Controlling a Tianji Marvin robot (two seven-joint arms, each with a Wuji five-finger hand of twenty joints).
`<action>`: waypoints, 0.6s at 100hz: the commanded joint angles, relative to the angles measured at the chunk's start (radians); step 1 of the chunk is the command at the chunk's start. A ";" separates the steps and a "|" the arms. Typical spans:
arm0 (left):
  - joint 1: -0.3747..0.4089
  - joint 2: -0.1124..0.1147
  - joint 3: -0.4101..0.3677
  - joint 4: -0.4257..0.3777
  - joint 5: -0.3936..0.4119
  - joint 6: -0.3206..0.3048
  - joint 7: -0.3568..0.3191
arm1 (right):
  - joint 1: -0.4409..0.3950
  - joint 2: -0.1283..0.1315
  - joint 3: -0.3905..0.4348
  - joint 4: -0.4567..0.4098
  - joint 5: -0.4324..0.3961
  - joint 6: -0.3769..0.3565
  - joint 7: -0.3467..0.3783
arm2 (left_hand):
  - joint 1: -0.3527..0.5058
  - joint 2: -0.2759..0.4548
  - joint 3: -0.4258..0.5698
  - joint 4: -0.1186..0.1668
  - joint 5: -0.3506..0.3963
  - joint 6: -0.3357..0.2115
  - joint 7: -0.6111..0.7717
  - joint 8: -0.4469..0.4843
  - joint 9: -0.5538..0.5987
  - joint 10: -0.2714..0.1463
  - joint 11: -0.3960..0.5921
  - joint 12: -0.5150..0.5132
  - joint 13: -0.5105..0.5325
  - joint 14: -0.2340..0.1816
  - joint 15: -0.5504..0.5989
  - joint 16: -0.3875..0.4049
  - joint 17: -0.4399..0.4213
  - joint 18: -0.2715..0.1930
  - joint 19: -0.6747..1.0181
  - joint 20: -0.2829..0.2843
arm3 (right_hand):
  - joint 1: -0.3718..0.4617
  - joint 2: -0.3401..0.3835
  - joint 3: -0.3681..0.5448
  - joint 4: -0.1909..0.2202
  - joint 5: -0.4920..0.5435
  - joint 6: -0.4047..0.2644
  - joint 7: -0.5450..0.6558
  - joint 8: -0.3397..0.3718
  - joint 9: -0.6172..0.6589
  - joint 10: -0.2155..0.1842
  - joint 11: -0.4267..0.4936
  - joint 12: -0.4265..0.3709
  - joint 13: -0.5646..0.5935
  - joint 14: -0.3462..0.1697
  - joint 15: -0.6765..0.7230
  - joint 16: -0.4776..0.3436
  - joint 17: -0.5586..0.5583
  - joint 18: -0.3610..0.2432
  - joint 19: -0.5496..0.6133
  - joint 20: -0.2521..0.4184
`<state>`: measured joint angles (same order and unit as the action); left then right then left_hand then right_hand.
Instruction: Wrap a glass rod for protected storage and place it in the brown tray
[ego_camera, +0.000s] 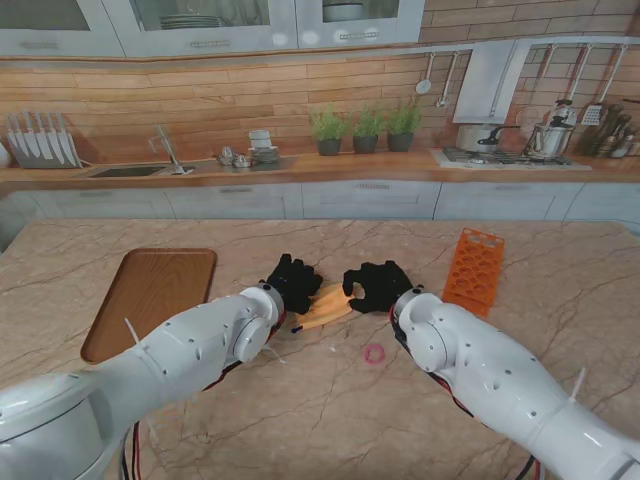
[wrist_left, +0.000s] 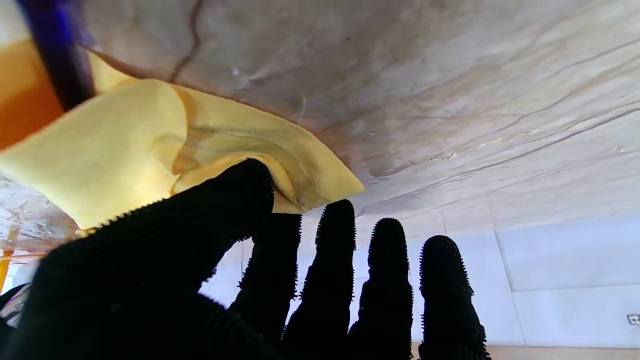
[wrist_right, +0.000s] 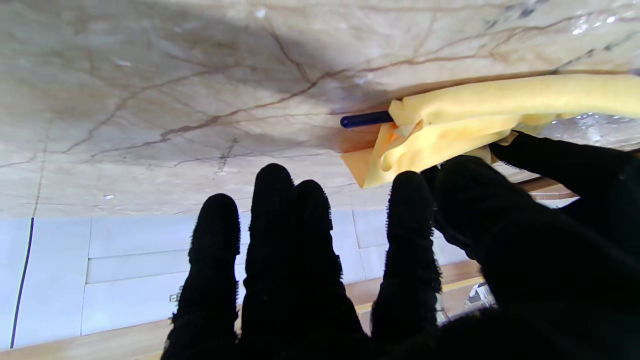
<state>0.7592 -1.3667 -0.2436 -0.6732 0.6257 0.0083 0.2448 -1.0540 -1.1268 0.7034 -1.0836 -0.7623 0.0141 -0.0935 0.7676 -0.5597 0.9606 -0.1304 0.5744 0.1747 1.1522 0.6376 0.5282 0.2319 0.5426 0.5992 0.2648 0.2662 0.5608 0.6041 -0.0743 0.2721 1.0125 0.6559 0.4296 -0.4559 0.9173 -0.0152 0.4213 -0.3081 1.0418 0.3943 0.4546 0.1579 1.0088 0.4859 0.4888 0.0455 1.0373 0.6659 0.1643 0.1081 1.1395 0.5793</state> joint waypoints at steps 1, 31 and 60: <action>0.041 -0.001 0.011 0.028 0.008 -0.011 0.006 | -0.017 0.005 0.011 -0.023 -0.011 -0.002 0.003 | 0.024 -0.058 -0.012 -0.017 0.004 -0.043 0.035 0.020 0.043 -0.051 0.065 0.031 0.021 0.010 0.027 0.013 0.003 0.007 0.003 0.000 | -0.016 -0.031 0.030 -0.029 0.014 0.016 0.024 0.000 -0.014 0.013 -0.002 -0.007 -0.016 0.003 0.001 -0.002 -0.008 0.001 0.011 0.003; 0.052 0.005 -0.021 0.029 0.024 -0.040 0.089 | -0.053 0.013 0.072 -0.068 -0.035 0.002 -0.002 | 0.024 -0.010 0.017 -0.012 -0.088 -0.107 0.075 0.182 0.150 -0.057 0.085 0.159 0.105 0.019 0.094 0.031 0.031 0.011 0.057 0.003 | -0.049 -0.009 0.017 -0.023 0.008 0.043 0.011 -0.002 -0.014 0.013 -0.002 -0.007 -0.016 0.003 0.001 -0.002 -0.008 0.001 0.011 0.003; 0.077 0.026 -0.072 -0.022 0.050 -0.028 0.149 | -0.053 0.008 0.088 -0.070 -0.028 0.011 -0.015 | 0.055 0.045 -0.059 -0.023 -0.144 -0.119 0.073 0.218 0.139 -0.071 0.083 0.210 0.092 0.003 0.113 0.038 0.028 -0.007 0.074 0.000 | -0.034 0.023 -0.010 -0.015 -0.020 0.037 -0.025 -0.002 -0.015 0.013 -0.004 -0.008 -0.015 0.000 0.000 -0.003 -0.006 -0.002 0.011 0.004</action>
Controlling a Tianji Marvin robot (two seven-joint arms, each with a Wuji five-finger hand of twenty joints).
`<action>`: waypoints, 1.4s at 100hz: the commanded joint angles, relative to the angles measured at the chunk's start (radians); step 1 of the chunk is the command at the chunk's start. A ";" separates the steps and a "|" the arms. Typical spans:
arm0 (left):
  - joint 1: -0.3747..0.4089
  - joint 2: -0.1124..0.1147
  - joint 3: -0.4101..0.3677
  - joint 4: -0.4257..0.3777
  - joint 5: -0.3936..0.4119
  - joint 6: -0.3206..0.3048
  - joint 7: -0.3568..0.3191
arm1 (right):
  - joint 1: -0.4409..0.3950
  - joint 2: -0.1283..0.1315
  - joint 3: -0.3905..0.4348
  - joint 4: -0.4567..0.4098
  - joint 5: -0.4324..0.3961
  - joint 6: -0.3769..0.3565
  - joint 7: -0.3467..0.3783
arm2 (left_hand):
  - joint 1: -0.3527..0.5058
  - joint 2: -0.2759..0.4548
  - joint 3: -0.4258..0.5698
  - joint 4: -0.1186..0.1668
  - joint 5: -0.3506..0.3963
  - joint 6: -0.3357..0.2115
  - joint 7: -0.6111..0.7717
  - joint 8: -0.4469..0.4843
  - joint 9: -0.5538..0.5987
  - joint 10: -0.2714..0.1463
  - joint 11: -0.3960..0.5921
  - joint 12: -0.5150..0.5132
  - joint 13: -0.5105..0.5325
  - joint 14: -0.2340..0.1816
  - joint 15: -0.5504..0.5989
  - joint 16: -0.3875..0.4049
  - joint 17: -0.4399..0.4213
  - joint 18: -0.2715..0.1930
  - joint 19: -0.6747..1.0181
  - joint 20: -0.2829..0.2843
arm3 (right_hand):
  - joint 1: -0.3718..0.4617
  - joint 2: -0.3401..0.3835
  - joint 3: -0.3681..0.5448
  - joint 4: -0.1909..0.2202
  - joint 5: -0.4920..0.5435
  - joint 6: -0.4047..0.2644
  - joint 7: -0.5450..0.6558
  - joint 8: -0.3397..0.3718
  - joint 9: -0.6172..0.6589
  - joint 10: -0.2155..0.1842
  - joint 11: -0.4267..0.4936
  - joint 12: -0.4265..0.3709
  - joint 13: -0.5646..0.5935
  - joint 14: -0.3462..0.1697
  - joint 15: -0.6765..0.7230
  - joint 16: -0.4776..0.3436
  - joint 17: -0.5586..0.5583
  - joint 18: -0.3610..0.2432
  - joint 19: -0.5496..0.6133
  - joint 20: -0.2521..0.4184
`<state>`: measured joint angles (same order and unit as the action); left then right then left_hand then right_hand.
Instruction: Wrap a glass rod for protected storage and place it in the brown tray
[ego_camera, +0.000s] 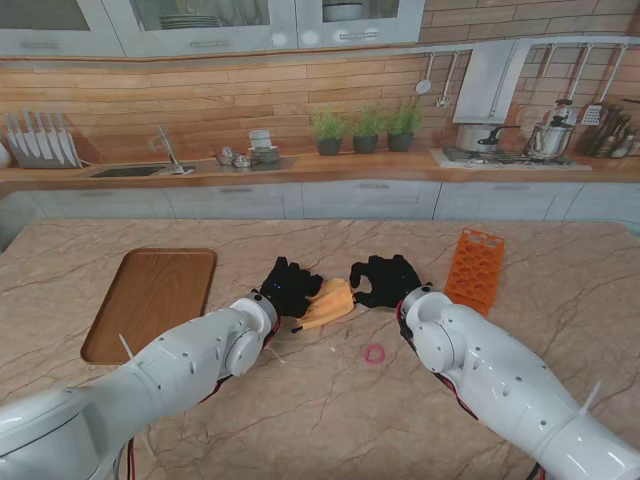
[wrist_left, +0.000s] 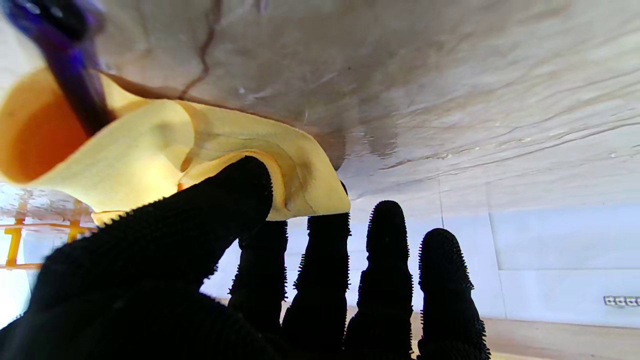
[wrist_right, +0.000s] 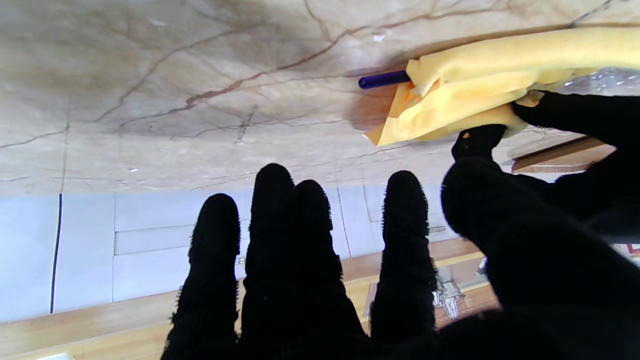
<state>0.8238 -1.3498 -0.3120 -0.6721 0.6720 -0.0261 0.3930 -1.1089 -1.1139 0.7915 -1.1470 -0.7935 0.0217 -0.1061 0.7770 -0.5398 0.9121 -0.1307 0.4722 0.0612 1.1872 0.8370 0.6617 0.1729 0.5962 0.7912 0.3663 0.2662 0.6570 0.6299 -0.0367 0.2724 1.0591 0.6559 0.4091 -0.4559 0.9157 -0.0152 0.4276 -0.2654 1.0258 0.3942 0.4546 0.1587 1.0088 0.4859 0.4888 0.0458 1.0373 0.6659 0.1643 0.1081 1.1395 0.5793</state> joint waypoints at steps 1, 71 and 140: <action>0.014 0.010 -0.006 -0.026 0.004 0.007 0.001 | 0.002 -0.005 0.000 -0.006 0.004 0.004 -0.002 | 0.050 0.030 -0.017 -0.025 -0.048 -0.004 0.040 0.021 0.002 -0.013 0.030 0.021 -0.011 0.002 0.017 0.012 -0.011 -0.009 0.026 0.000 | -0.010 0.022 -0.009 -0.015 -0.026 -0.006 -0.009 -0.001 -0.014 0.011 -0.004 -0.008 -0.014 -0.001 0.000 -0.003 -0.005 -0.003 0.011 0.004; 0.060 0.066 -0.090 -0.147 0.060 -0.009 0.030 | 0.182 -0.059 -0.148 0.187 0.142 -0.100 -0.009 | 0.088 0.075 -0.087 -0.031 -0.101 0.000 0.054 0.066 -0.003 -0.023 0.038 0.086 -0.009 -0.010 0.035 0.024 -0.021 -0.017 0.018 -0.004 | -0.054 -0.088 0.069 -0.005 -0.110 -0.058 -0.226 0.111 -0.065 -0.015 -0.080 -0.032 -0.025 -0.014 -0.107 -0.039 -0.005 0.000 -0.039 -0.004; 0.079 0.086 -0.113 -0.186 0.089 -0.040 0.049 | 0.295 -0.115 -0.295 0.335 0.173 -0.193 -0.065 | 0.084 0.072 -0.089 -0.030 -0.097 -0.006 0.049 0.065 0.003 -0.025 0.030 0.089 -0.007 -0.013 0.029 0.023 -0.021 -0.017 0.018 -0.004 | 0.012 -0.162 0.106 -0.030 -0.176 -0.106 -0.227 0.099 -0.109 -0.019 -0.071 -0.034 -0.026 -0.027 -0.109 -0.034 0.007 -0.015 -0.051 0.018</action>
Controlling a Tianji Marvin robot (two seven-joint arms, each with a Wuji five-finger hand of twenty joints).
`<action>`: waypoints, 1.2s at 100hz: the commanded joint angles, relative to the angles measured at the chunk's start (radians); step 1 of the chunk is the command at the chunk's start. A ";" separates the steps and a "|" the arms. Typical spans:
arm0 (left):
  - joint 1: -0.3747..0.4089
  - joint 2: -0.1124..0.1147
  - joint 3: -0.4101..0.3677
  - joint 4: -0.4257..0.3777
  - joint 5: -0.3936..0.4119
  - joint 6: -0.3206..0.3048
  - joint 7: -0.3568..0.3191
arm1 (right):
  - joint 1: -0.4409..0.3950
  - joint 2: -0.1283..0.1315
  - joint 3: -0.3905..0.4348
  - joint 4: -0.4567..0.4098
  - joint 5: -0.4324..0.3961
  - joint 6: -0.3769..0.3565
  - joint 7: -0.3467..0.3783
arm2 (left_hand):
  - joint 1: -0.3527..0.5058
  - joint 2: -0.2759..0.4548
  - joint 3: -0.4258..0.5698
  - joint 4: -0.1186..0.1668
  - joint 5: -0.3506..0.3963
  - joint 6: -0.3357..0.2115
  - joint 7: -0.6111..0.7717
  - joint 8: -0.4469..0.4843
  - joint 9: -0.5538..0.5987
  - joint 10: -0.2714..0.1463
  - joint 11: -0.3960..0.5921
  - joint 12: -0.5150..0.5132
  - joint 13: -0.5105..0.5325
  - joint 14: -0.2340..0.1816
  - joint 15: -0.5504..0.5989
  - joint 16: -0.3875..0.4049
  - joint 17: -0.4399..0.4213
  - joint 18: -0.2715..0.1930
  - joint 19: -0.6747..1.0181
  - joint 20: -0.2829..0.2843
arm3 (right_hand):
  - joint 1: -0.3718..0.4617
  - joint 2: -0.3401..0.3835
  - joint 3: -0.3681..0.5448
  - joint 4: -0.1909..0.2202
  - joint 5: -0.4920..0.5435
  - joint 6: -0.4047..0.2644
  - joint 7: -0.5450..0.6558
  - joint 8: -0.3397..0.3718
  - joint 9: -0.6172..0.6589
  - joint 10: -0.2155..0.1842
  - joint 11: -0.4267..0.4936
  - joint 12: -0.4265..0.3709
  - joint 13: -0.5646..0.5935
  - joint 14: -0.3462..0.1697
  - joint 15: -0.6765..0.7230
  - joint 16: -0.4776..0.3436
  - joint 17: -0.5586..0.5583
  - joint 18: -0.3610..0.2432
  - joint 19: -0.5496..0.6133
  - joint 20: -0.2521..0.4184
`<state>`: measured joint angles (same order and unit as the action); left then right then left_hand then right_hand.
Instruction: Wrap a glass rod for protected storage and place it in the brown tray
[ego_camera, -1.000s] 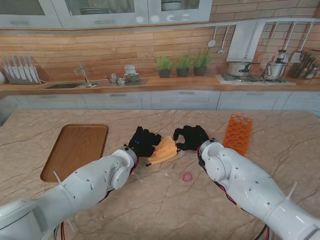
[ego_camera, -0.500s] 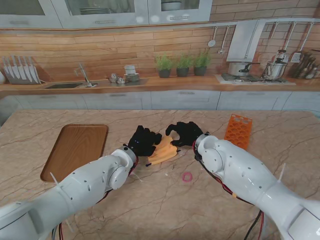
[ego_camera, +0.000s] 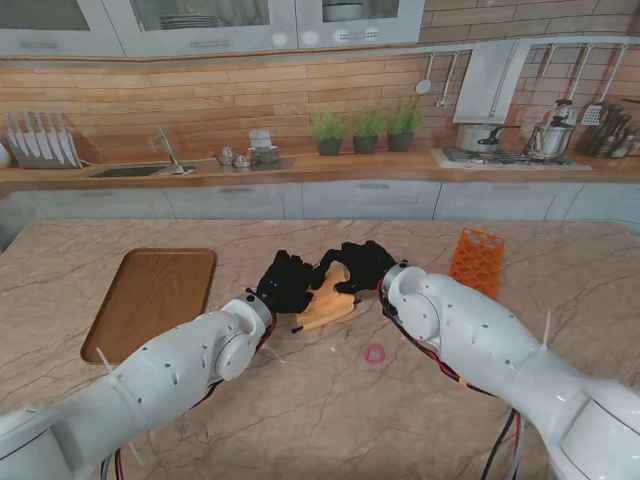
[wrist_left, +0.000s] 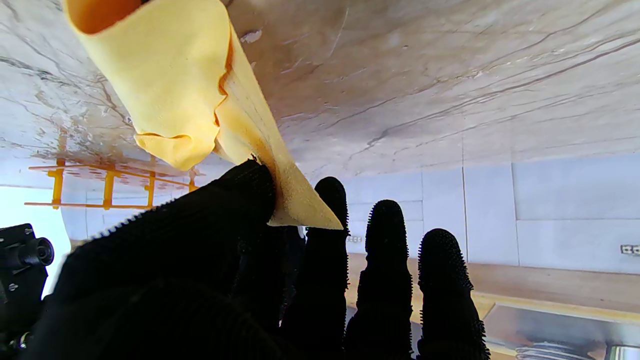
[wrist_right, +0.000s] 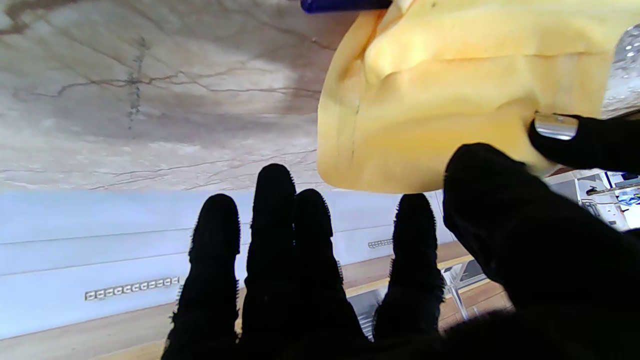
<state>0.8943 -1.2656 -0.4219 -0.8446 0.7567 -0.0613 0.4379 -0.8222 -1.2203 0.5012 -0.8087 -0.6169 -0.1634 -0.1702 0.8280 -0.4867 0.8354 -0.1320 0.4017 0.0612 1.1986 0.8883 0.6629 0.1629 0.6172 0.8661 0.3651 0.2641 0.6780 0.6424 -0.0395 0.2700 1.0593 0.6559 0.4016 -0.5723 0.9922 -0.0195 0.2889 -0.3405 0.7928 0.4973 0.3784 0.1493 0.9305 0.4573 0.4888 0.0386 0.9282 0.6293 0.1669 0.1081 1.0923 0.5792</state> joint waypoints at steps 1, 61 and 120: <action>0.009 0.002 -0.003 -0.014 0.005 -0.005 0.005 | 0.009 -0.009 -0.006 -0.002 -0.003 -0.009 -0.001 | 0.033 0.019 -0.012 -0.028 -0.025 -0.007 0.037 0.013 0.002 -0.015 0.009 0.015 -0.005 -0.011 0.008 0.010 -0.016 -0.012 0.018 -0.004 | 0.021 -0.046 0.031 -0.025 -0.037 -0.030 0.007 -0.004 -0.031 -0.009 0.008 -0.005 -0.026 -0.019 0.002 0.003 0.005 -0.016 -0.003 0.018; 0.036 0.033 -0.038 -0.057 0.044 -0.016 0.013 | -0.011 0.021 0.014 -0.060 -0.052 -0.031 0.009 | 0.018 0.013 -0.016 -0.029 0.000 -0.026 0.007 -0.022 -0.013 -0.016 0.008 -0.011 -0.019 -0.009 -0.009 0.002 -0.013 -0.007 0.011 -0.008 | 0.162 -0.007 -0.004 -0.124 0.362 -0.115 0.327 -0.116 0.076 -0.010 0.040 0.009 0.012 -0.003 0.062 0.025 0.015 -0.013 0.026 0.036; 0.095 0.070 -0.126 -0.152 0.038 -0.123 -0.057 | -0.119 0.099 0.125 -0.225 -0.152 -0.049 0.097 | -0.023 -0.040 0.021 -0.032 0.079 -0.022 -0.017 -0.132 -0.069 -0.032 0.019 -0.108 -0.042 -0.039 -0.069 -0.024 -0.014 0.006 -0.047 -0.040 | 0.165 -0.038 0.025 -0.121 0.418 -0.115 0.320 -0.109 0.120 -0.007 0.027 0.009 0.022 0.006 0.062 0.027 0.013 0.002 0.023 0.035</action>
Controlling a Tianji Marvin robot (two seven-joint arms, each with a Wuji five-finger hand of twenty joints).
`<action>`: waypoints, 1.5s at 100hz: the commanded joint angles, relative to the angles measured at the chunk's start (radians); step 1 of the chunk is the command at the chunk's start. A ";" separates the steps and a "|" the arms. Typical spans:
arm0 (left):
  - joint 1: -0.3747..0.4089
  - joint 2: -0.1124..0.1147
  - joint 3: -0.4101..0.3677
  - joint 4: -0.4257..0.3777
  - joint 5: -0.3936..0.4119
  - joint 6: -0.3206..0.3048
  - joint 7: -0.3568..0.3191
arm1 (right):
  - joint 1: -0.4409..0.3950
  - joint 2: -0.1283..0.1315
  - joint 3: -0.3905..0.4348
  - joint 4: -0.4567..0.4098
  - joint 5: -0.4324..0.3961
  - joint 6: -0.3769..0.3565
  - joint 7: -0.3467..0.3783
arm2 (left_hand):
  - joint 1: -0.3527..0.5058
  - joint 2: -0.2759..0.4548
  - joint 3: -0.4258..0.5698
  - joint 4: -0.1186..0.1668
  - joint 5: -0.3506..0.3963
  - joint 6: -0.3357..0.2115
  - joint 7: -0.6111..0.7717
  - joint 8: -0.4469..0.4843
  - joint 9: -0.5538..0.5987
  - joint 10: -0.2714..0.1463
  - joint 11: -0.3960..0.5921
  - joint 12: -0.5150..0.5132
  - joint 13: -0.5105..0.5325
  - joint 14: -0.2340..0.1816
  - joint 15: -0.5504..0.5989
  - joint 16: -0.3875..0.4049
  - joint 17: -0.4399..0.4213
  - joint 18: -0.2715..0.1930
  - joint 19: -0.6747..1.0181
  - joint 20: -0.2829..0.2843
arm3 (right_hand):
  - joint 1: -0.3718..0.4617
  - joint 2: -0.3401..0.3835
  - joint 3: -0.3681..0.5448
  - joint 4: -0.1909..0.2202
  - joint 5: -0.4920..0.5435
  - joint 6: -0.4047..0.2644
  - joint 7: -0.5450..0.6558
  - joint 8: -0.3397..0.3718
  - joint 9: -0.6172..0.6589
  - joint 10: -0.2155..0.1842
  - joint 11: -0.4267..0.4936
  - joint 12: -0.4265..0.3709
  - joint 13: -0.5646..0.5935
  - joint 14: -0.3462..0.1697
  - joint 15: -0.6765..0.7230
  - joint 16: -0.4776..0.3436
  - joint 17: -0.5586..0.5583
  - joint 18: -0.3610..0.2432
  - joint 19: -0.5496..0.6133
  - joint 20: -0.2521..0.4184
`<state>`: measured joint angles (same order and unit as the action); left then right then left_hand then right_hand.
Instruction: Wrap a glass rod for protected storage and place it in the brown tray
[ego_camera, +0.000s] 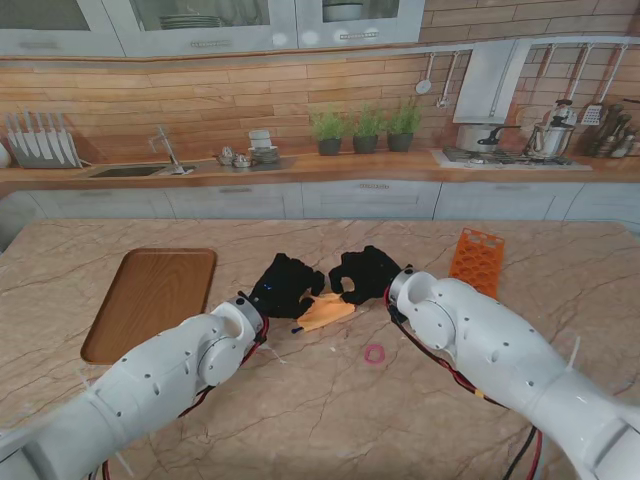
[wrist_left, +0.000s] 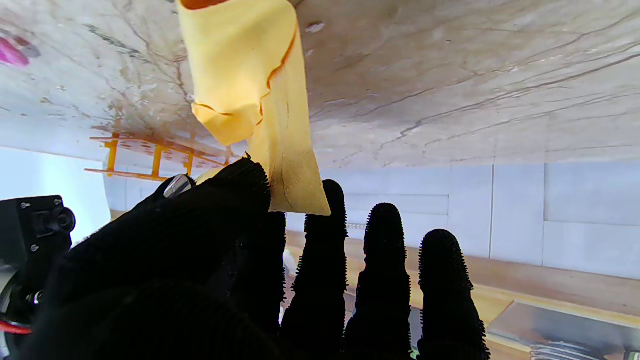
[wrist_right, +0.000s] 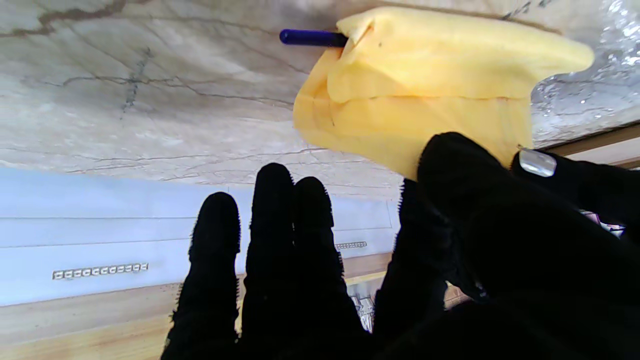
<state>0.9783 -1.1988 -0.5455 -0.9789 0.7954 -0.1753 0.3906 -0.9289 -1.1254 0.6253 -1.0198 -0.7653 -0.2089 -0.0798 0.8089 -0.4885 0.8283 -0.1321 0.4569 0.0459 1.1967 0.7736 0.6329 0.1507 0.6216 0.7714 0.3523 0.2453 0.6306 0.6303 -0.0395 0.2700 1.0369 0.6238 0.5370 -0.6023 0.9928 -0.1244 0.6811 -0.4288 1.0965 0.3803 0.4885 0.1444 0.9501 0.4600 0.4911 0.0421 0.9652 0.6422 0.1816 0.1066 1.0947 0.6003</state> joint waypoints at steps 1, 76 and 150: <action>0.012 0.004 -0.004 -0.020 -0.001 -0.010 -0.012 | -0.014 0.004 0.002 -0.016 -0.004 -0.004 0.007 | -0.004 -0.038 0.029 -0.032 0.025 -0.007 -0.015 -0.018 -0.040 -0.020 0.014 -0.015 -0.030 -0.020 -0.022 -0.012 -0.014 0.006 -0.025 -0.008 | 0.030 -0.008 0.024 -0.016 0.025 -0.027 0.016 0.008 0.010 -0.002 0.007 0.007 0.020 0.002 0.025 0.015 -0.001 0.003 0.021 0.014; 0.083 0.041 -0.052 -0.134 -0.035 -0.058 -0.170 | -0.076 0.039 0.037 -0.098 -0.031 -0.007 0.105 | 0.000 -0.052 0.033 -0.037 0.043 -0.012 -0.021 -0.031 -0.047 -0.017 0.008 -0.097 -0.032 -0.023 -0.054 -0.024 -0.009 0.009 -0.052 -0.009 | 0.005 -0.056 0.068 -0.011 0.080 -0.057 -0.013 0.012 -0.047 -0.014 -0.218 -0.095 -0.075 0.026 -0.341 -0.140 -0.062 0.060 -0.097 -0.010; 0.096 0.073 -0.033 -0.180 -0.058 -0.077 -0.315 | -0.086 0.050 0.019 -0.109 -0.004 0.025 0.183 | -0.084 -0.157 0.000 -0.080 0.072 -0.026 -0.066 -0.077 -0.058 -0.012 -0.019 -0.117 -0.042 -0.023 -0.089 -0.032 -0.031 0.022 -0.104 -0.004 | -0.068 -0.126 0.043 -0.027 -0.042 0.042 -0.072 -0.030 -0.083 -0.007 -0.284 -0.119 -0.102 0.034 -0.447 -0.189 -0.077 0.071 -0.145 -0.022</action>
<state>1.0609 -1.1302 -0.5711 -1.1484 0.7314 -0.2477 0.0793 -1.0058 -1.0808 0.6418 -1.1108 -0.7653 -0.1862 0.0917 0.7484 -0.5953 0.8409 -0.1741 0.5318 0.0420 1.1518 0.7112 0.5923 0.1503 0.6175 0.6662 0.3406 0.2408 0.5540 0.6076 -0.0518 0.2768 0.9489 0.6149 0.5028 -0.6756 1.0167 -0.1280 0.6714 -0.4001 1.0368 0.3665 0.4429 0.1360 0.6757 0.3454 0.4279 0.0633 0.5390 0.4714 0.1208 0.1561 0.9680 0.5901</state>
